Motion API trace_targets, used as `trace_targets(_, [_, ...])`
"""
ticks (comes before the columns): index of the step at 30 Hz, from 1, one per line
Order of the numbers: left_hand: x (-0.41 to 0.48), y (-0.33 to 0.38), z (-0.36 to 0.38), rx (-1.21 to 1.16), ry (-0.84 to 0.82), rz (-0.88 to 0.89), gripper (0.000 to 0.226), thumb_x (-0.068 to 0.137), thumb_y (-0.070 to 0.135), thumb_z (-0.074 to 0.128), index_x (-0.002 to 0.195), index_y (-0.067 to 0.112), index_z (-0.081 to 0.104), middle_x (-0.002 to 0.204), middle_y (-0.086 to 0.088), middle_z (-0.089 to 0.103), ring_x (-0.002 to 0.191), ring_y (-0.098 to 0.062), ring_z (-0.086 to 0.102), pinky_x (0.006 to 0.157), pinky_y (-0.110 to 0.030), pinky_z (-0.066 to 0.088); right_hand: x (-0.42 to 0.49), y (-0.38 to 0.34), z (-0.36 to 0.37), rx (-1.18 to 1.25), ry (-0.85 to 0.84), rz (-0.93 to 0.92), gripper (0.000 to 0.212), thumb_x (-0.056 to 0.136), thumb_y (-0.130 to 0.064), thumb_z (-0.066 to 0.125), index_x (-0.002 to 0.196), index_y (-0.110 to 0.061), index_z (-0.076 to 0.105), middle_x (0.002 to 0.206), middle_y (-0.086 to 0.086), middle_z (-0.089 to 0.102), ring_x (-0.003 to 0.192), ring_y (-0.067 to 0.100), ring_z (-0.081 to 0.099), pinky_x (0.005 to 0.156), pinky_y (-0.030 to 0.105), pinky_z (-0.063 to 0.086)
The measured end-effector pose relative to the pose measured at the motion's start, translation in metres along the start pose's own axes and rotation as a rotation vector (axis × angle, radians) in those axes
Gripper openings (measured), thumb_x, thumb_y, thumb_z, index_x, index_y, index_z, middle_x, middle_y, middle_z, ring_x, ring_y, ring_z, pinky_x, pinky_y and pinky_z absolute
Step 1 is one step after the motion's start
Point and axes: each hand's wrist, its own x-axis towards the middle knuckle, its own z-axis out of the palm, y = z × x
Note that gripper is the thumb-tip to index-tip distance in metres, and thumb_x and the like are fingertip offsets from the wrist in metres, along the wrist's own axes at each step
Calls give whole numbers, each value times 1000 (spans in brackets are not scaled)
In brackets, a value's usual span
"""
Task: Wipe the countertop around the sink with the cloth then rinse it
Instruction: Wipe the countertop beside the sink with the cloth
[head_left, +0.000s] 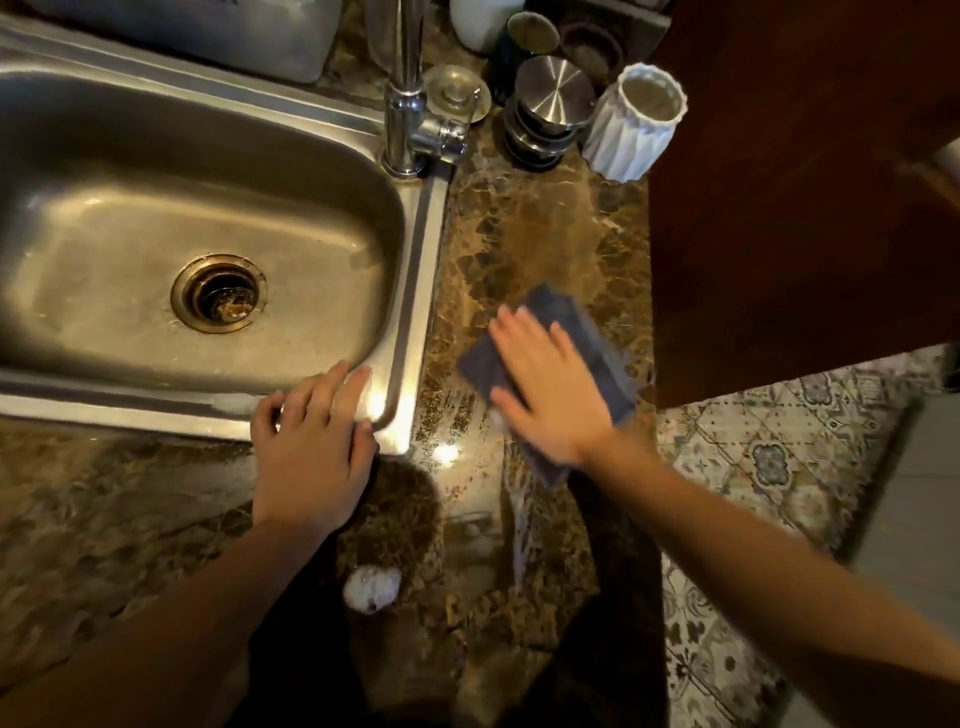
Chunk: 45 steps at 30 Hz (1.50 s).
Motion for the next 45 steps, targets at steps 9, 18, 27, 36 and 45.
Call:
trace_targets(9, [-4, -5, 2, 14, 91, 78, 47, 99, 30, 31, 139, 12, 48, 140, -9, 52, 119, -27, 52, 96, -46, 33, -163, -132, 64, -66, -69, 251, 72, 96, -56, 31, 155, -16, 16, 163, -1, 7, 150, 19, 5, 115, 43, 11])
trace_targets(18, [0, -3, 0, 34, -18, 4, 48, 95, 30, 31, 137, 16, 49, 142, -5, 51, 122, -24, 51, 100, -46, 31, -91, -95, 44, 1, 46, 397, 72, 94, -53, 32, 154, -17, 16, 161, 1, 15, 149, 18, 6, 118, 44, 9])
trace_targets(27, [2, -2, -4, -2, -50, -23, 49, 94, 34, 32, 137, 19, 50, 142, -3, 51, 125, -24, 48, 99, -46, 29, 103, 11, -11, -7, 176, 466, 71, 96, -50, 32, 154, -11, 16, 162, 6, 12, 149, 22, 6, 119, 47, 7])
trace_targets(36, [1, 0, -2, 12, 0, -2, 46, 94, 31, 35, 135, 18, 51, 140, -4, 52, 122, -25, 49, 98, -46, 30, 129, 16, -19, -87, 111, 202, 72, 97, -49, 28, 155, -10, 10, 163, 8, 7, 149, 23, 2, 120, 45, 3])
trace_targets(45, [-1, -2, 4, 28, 51, 34, 45, 96, 30, 34, 135, 16, 51, 139, -5, 54, 117, -27, 54, 95, -46, 33, -42, -78, 24, 22, -47, -152, 73, 95, -48, 40, 155, -14, 15, 163, 3, 9, 150, 19, -1, 120, 40, -1])
